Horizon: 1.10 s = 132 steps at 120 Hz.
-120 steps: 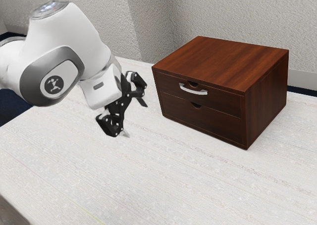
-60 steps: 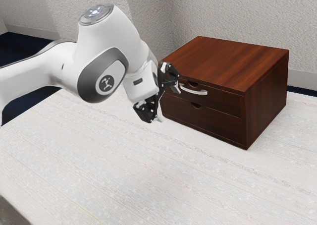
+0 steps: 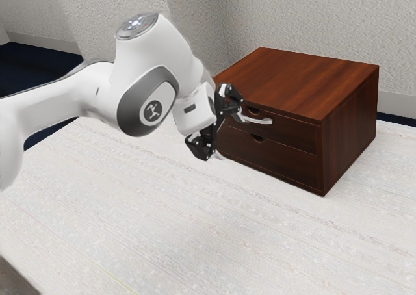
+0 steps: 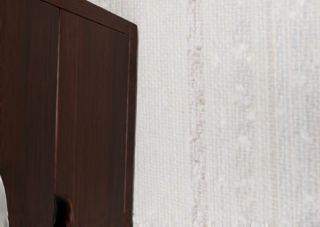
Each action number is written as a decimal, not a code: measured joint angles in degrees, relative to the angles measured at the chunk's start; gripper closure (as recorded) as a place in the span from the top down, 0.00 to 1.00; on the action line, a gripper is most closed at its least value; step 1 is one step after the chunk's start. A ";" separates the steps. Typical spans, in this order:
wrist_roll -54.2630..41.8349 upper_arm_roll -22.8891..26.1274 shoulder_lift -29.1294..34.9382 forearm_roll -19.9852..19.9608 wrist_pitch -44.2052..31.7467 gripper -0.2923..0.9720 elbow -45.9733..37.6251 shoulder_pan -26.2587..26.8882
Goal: Pull the drawer handle with one arm to open the drawer
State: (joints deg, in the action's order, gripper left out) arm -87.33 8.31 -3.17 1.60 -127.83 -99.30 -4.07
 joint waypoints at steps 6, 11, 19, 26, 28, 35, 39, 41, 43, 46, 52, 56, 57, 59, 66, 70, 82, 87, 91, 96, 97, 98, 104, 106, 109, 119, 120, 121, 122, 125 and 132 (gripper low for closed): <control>0.00 -0.05 0.03 -0.06 -0.62 0.77 -0.21 -1.54; 0.02 -0.05 0.10 -0.10 -1.33 0.77 -0.73 -3.05; 0.06 -0.05 0.07 -0.23 -3.32 0.77 -1.92 -5.19; 0.12 -0.03 -0.16 -0.54 -5.06 0.77 -2.45 -6.31; 0.13 0.00 -0.20 -0.63 -5.52 0.77 -2.56 -6.48; 0.19 0.08 -0.27 -0.93 -6.87 0.77 -2.75 -6.47; 0.22 0.11 -0.28 -1.09 -7.48 0.77 -2.80 -6.13; 0.24 0.14 -0.29 -1.15 -7.74 0.77 -2.81 -5.91; 0.25 0.16 -0.30 -1.22 -7.98 0.77 -2.82 -5.66; 0.27 0.18 -0.48 -1.30 -8.32 0.77 -2.83 -5.25; 0.31 0.20 -1.04 -1.61 -8.93 0.77 -2.81 -4.47; 0.34 0.21 -1.49 -1.79 -9.34 0.77 -2.79 -4.11; 0.34 0.22 -1.58 -1.83 -9.44 0.77 -2.79 -4.06; 0.35 0.25 -1.74 -1.90 -9.62 0.77 -2.78 -3.99; 0.39 0.29 -2.18 -2.19 -10.25 0.77 -2.66 -4.04; 0.41 0.29 -2.31 -2.34 -10.54 0.77 -2.58 -4.19; 0.46 0.39 -2.61 -2.64 -11.27 0.77 -2.30 -4.58; 0.48 0.48 -2.96 -2.72 -11.58 0.77 -2.24 -4.57; 0.50 0.55 -3.11 -2.76 -11.79 0.77 -2.20 -4.51; 0.52 0.80 -3.21 -2.85 -12.01 0.77 -2.17 -4.53; 0.53 0.88 -3.22 -2.87 -12.05 0.77 -2.16 -4.55; 0.53 0.95 -3.23 -2.88 -12.09 0.77 -2.14 -4.54; 0.56 1.30 -3.39 -2.95 -12.30 0.77 -2.00 -4.42; 0.57 1.36 -3.50 -2.97 -12.36 0.77 -1.92 -4.35; 0.58 1.53 -3.63 -2.99 -12.44 0.77 -1.81 -4.33; 0.64 1.88 -4.29 -3.06 -12.66 0.77 -1.66 -4.16; 0.65 1.89 -4.37 -3.06 -12.69 0.77 -1.65 -4.14; 0.66 1.90 -4.47 -3.06 -12.72 0.77 -1.65 -4.13; 0.67 1.91 -4.55 -3.07 -12.75 0.77 -1.65 -4.13; 0.69 1.94 -4.84 -3.07 -12.88 0.77 -1.63 -4.12; 0.75 1.96 -5.62 -3.07 -13.13 0.77 -1.35 -4.16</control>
State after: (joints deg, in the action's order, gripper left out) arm -86.59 10.27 -8.78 -1.47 -140.96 -100.65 -8.23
